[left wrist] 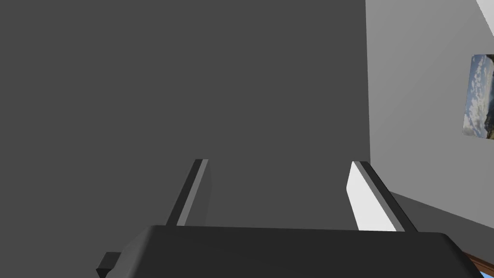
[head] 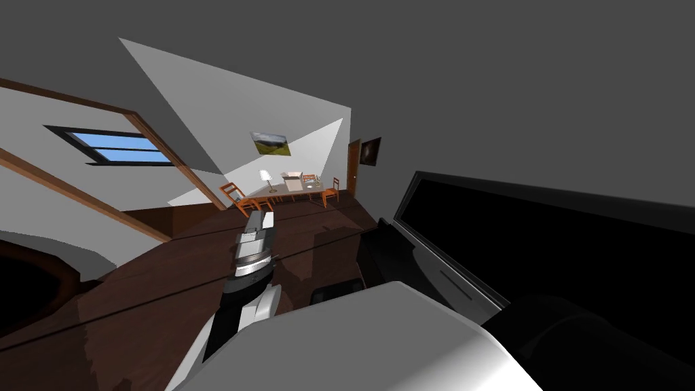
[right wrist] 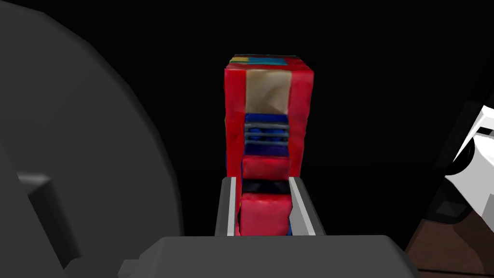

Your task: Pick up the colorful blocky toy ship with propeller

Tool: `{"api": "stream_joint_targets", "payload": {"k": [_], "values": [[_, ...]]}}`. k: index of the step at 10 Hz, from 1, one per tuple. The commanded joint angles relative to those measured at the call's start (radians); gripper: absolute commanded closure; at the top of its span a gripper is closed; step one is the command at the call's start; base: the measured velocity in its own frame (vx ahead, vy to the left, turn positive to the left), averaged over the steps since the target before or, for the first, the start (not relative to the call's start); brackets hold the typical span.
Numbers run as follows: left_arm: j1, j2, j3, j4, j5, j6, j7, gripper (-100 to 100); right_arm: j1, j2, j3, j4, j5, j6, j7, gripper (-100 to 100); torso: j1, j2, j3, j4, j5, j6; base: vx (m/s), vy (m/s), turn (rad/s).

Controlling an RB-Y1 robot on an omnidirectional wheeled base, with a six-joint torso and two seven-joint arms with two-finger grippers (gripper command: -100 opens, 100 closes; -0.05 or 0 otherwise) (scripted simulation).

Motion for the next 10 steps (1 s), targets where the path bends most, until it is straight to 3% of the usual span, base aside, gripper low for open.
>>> {"api": "stream_joint_targets", "payload": {"k": [1, 2, 3, 5, 9, 10], "values": [[0.0, 0.0, 0.0, 0.0, 0.0, 0.0, 0.0, 0, 0.0, 0.0, 0.0, 0.0, 0.0, 0.0, 0.0, 100, 0.0, 0.0, 0.0, 0.0, 0.0, 0.0, 0.0, 0.0, 0.0], [0.0, 0.0, 0.0, 0.0, 0.0, 0.0, 0.0, 0, 0.0, 0.0, 0.0, 0.0, 0.0, 0.0, 0.0, 0, 0.0, 0.0, 0.0, 0.0, 0.0, 0.0, 0.0, 0.0, 0.0], [0.0, 0.0, 0.0, 0.0, 0.0, 0.0, 0.0, 0, 0.017, -0.013, -0.016, -0.003, -0.003, -0.009, 0.035, 100, 0.0, 0.0, 0.0, 0.0, 0.0, 0.0, 0.11, -0.006, -0.249], [0.0, 0.0, 0.0, 0.0, 0.0, 0.0, 0.0, 0, 0.047, -0.036, -0.037, -0.029, -0.007, -0.013, 0.078, 100, 0.001, -0.008, -0.005, -0.002, 0.001, 0.002, 0.183, 0.002, -0.289], [0.0, 0.0, 0.0, 0.0, 0.0, 0.0, 0.0, 0, 0.088, -0.068, -0.065, -0.064, -0.012, -0.018, 0.134, 100, 0.003, -0.009, -0.005, -0.002, 0.004, 0.0, 0.131, 0.01, -0.124], [0.0, 0.0, 0.0, 0.0, 0.0, 0.0, 0.0, 0, 0.084, -0.065, -0.061, -0.066, -0.012, -0.013, 0.121, 100, 0.004, -0.008, -0.005, -0.002, 0.004, 0.0, 0.044, 0.009, -0.027]]}}
